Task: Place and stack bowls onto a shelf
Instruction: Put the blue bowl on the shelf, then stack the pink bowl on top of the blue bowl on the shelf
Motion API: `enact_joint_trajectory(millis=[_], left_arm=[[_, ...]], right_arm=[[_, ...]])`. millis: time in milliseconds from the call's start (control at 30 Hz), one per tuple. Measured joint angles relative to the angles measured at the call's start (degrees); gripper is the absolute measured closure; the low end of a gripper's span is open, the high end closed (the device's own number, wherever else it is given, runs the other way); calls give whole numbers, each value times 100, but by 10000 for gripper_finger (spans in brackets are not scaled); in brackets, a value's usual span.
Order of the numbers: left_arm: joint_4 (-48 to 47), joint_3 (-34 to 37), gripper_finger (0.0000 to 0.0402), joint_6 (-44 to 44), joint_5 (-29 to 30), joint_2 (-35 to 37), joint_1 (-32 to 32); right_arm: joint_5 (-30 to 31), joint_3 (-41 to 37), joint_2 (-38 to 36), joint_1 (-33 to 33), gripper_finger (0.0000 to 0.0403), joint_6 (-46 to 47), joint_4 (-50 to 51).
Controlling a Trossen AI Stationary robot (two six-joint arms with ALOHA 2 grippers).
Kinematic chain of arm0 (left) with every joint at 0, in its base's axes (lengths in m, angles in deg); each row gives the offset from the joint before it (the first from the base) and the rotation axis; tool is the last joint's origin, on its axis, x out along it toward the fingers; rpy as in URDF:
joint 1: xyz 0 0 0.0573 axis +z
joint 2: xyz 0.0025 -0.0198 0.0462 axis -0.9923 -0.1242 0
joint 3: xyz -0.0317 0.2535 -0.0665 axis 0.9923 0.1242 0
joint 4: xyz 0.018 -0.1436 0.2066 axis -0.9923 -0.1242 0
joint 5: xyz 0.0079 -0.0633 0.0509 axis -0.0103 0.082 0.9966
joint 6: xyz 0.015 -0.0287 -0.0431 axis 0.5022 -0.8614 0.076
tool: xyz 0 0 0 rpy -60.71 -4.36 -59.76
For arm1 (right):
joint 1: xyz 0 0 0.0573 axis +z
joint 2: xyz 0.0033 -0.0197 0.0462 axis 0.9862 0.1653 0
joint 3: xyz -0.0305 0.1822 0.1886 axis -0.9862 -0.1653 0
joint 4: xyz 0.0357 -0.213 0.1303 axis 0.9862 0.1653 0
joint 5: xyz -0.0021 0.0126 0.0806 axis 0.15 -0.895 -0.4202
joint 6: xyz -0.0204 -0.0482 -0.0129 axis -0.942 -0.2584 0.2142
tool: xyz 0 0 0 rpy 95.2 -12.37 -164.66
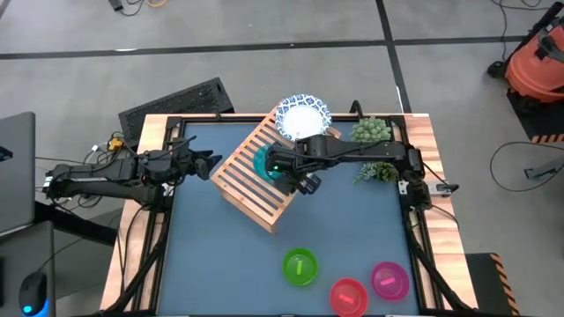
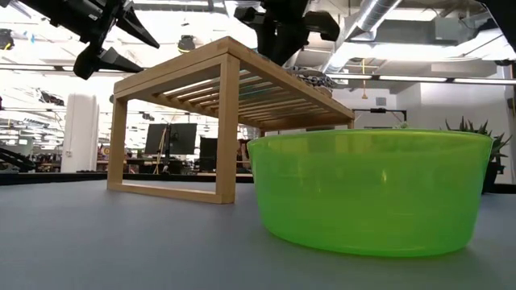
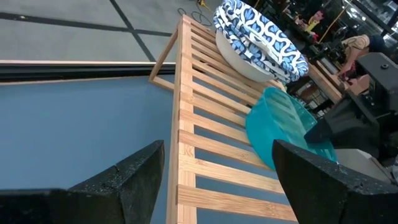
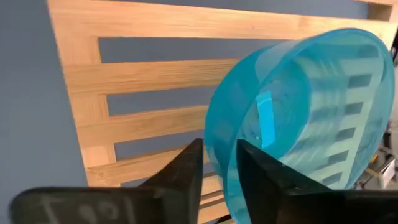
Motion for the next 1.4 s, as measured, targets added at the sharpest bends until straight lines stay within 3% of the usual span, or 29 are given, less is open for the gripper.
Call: enact_joint_trajectory(millis=[300,433,533,667,833,1067,1400], left_arm=[[-2,0,120,72,0,1,0],[-5,0,120,70,-7,2,2],[-5,0,120,70,-54,1,1],[-7,0,120,70,-142,1,2],[-57,0,120,70,-169,0,0],[-255,0,120,70,-311,0,2],[-466,0,120,68,-507,1,1]], right_arm=[[-37,171,-63,17,164,828,67],[-37,654,-59,18,144,1458,429],[-43,1171,-63,15,143,2391,1017],[-358,1607,-154,-38,143,4314,1998],[-980,767,-830,100,143,7039,2016],[-976,-961,-1676,1063,143,9853,2032],[-2495,-3251,-2675,2655,143,14861,1780]])
